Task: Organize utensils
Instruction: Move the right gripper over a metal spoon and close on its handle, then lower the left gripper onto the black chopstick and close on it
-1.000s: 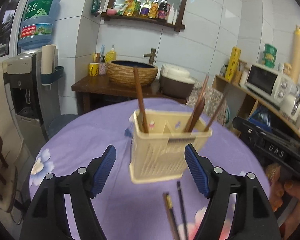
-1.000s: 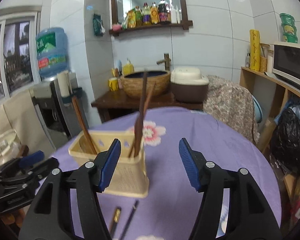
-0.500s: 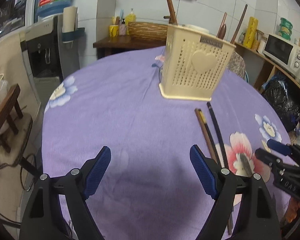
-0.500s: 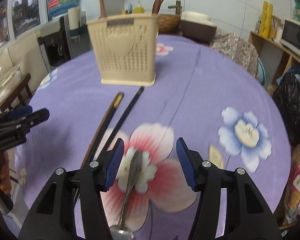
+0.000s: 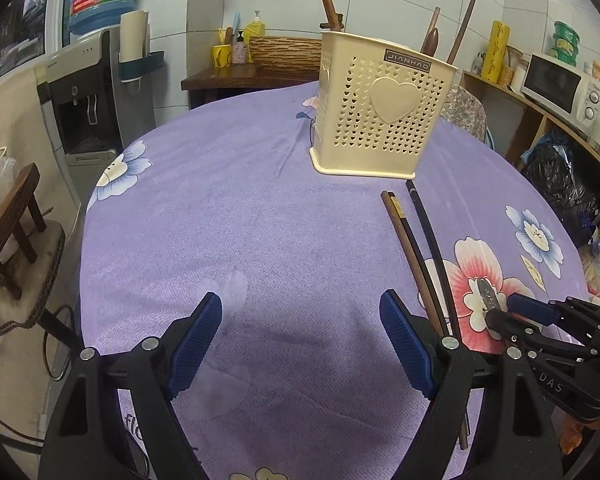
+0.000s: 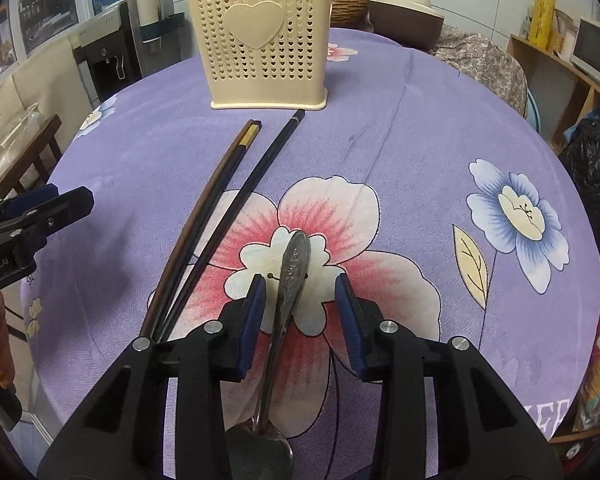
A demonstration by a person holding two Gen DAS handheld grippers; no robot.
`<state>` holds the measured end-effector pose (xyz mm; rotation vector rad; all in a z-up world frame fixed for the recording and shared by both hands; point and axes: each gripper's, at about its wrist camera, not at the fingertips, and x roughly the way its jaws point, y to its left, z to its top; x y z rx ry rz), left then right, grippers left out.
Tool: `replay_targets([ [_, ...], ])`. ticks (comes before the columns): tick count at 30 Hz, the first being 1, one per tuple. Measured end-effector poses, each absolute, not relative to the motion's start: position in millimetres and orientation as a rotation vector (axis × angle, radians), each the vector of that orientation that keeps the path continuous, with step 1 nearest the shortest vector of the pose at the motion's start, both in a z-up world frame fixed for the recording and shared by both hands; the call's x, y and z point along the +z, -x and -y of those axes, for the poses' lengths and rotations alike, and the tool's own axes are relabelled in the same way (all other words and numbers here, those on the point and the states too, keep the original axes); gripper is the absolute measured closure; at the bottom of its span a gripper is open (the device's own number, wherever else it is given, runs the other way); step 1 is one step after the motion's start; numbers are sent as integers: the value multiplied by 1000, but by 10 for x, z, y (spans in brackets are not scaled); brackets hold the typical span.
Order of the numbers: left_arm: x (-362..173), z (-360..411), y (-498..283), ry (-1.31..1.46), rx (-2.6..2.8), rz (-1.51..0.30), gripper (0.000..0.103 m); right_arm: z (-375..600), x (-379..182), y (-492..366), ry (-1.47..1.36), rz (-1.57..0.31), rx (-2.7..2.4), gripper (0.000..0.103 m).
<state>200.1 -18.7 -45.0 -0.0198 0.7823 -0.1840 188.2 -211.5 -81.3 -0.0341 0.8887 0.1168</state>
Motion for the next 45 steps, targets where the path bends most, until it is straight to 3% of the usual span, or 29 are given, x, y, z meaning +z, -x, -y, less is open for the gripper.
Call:
replay_targets([
  [7,-481,239,-1999,18,-196,-794,23,2054,-797,-1952,42,-893,122,74],
  [11,-487,271,-1999,20,-203,-797,23,2025,-792,-1959,60,-893,133,88],
  [25,-482,486,-2033,-9,-259,-798,23,2315,-777,-1933,-68,-874,156,89],
  [29,-459,590,-2092,-16,-297,-800,23,2459,-707,-1913,-107,-834,136,98],
  [45,-257,829,-2220,-39,-347,-766,24,2427,-730,-2019,-33,-893,163,98],
])
